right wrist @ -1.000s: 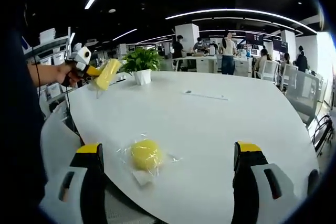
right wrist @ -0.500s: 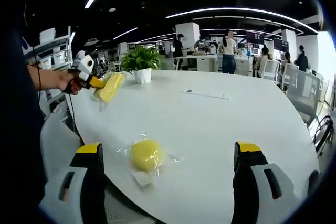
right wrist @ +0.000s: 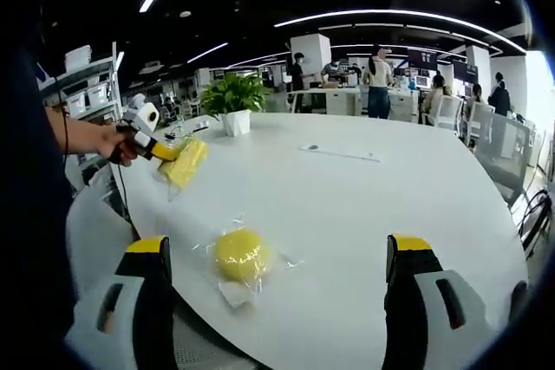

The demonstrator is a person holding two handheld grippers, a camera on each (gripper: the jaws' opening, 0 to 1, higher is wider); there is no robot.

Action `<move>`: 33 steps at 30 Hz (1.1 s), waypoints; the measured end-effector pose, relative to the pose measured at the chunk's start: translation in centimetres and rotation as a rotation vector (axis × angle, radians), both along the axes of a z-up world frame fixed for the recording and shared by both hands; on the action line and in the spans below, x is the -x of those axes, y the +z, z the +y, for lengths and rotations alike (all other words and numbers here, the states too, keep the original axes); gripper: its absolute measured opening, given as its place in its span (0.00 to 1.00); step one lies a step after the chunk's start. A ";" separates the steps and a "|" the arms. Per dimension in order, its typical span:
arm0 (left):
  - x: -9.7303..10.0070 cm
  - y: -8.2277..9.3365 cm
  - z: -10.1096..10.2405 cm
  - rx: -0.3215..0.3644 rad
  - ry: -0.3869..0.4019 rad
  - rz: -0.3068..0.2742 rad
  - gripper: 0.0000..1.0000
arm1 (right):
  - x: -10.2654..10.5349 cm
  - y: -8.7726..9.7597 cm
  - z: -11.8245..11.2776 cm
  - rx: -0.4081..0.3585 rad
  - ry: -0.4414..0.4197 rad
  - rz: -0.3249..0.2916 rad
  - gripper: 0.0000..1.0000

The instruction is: Compare the silicone blocks by pressing each to a similar depth, holding the contact briefly, and releasing to observe deformation and rebound differences across the visible hardness samples.

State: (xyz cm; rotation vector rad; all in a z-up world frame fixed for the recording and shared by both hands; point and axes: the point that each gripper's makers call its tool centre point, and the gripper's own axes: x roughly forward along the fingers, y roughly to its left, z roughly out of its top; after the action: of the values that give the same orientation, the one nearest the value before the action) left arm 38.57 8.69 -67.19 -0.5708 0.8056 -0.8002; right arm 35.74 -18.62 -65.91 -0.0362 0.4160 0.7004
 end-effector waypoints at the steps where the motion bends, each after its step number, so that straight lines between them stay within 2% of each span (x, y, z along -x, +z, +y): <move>1: 0.1 -0.3 0.0 0.000 0.000 0.009 0.01 | 0.0 -0.1 0.0 0.000 0.001 0.001 0.97; 20: 0.2 -5.6 0.7 0.021 0.008 0.151 0.01 | 0.2 -0.6 0.4 0.007 0.004 0.028 0.97; 23: 0.3 -6.5 0.6 0.064 0.032 0.204 0.01 | 0.1 -0.7 0.3 0.012 0.006 0.026 0.97; 30: 0.2 -8.5 0.9 0.037 0.026 0.233 0.01 | 0.3 -1.3 0.3 0.029 0.013 0.035 0.97; 33: 0.3 -8.8 0.9 0.040 0.024 0.248 0.01 | 0.4 -1.3 0.4 0.029 0.014 0.038 0.97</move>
State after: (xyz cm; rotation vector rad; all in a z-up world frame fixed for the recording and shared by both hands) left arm 38.25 9.56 -76.01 -0.7231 1.0095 -0.7335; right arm 35.34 -18.22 -67.26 -0.0533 0.4627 0.7098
